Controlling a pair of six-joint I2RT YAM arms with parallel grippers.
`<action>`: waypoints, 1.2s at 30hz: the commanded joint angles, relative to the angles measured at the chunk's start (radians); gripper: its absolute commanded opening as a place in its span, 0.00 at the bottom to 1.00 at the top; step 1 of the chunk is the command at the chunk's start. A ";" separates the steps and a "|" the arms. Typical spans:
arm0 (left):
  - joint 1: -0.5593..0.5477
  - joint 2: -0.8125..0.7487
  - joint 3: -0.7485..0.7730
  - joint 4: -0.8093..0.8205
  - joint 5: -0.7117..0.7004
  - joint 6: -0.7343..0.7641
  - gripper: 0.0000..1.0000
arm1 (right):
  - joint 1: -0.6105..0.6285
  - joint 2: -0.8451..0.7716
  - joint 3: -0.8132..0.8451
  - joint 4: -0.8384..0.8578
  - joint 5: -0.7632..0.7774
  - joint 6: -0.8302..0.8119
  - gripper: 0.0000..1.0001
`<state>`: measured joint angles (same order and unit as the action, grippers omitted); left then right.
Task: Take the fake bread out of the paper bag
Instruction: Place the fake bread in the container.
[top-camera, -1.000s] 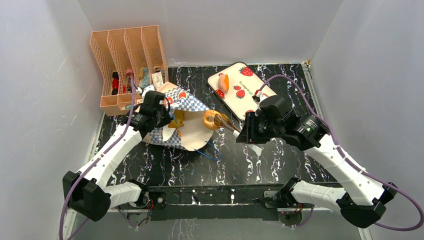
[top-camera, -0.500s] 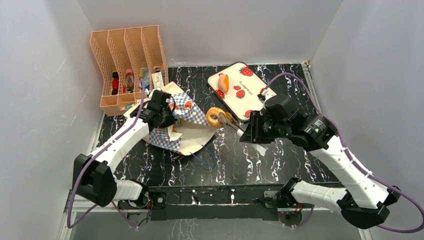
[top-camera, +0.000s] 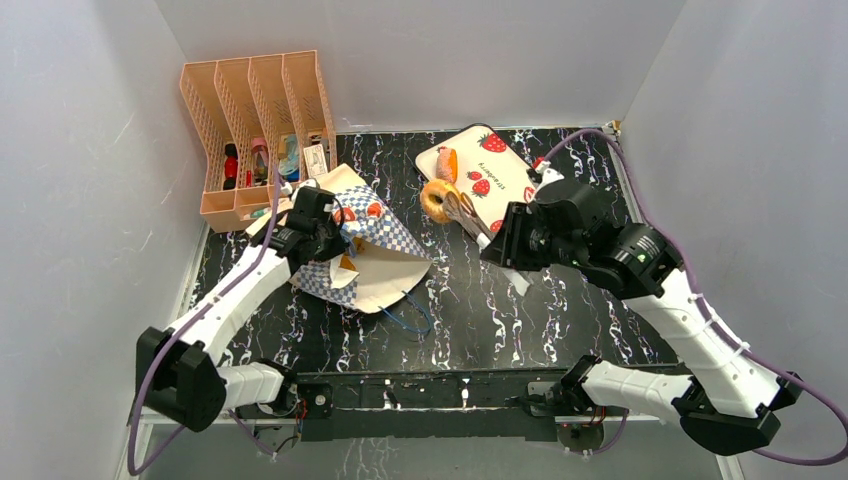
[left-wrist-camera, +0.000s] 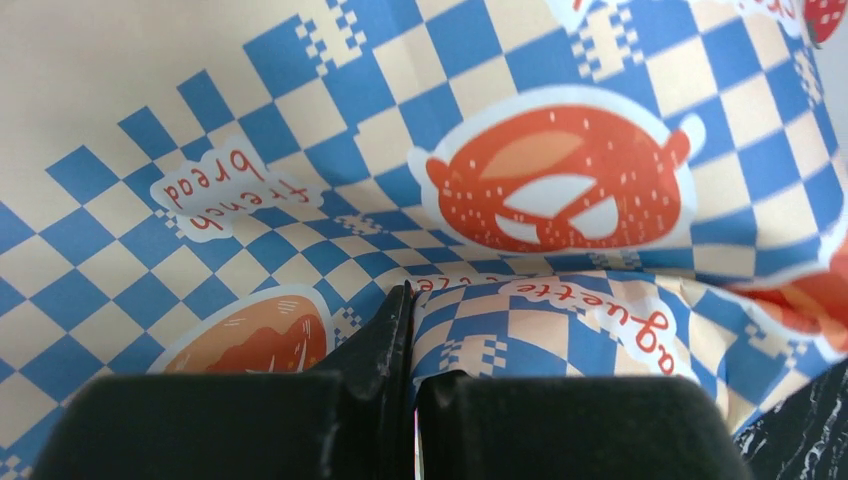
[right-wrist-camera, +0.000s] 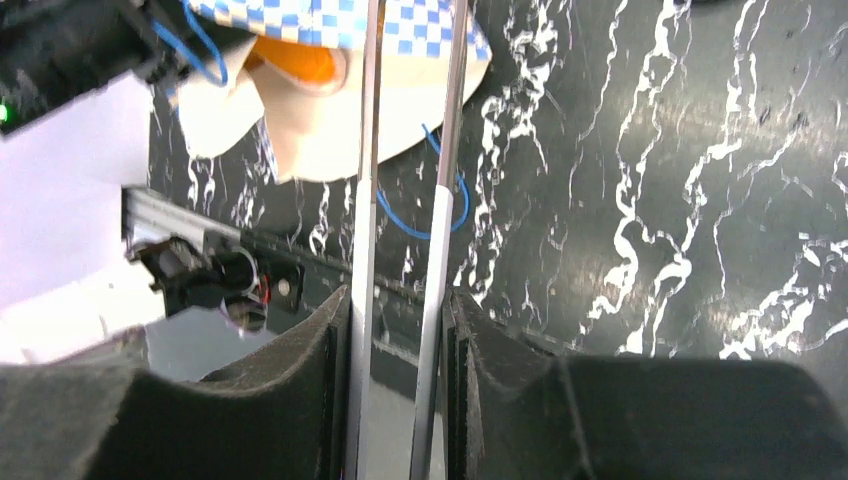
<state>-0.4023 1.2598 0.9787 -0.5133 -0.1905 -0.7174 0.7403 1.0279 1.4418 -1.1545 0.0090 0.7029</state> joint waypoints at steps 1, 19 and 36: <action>0.011 -0.105 -0.022 -0.059 0.003 0.008 0.00 | 0.001 0.056 0.004 0.216 0.115 0.021 0.00; 0.010 -0.260 -0.002 -0.192 0.085 0.054 0.00 | -0.276 0.456 0.065 0.659 0.125 -0.067 0.00; 0.010 -0.303 -0.018 -0.228 0.113 0.043 0.00 | -0.425 0.797 0.048 0.938 0.004 0.016 0.00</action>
<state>-0.4004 0.9897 0.9634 -0.7116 -0.0975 -0.6655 0.3168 1.8248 1.4662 -0.3679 0.0463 0.6891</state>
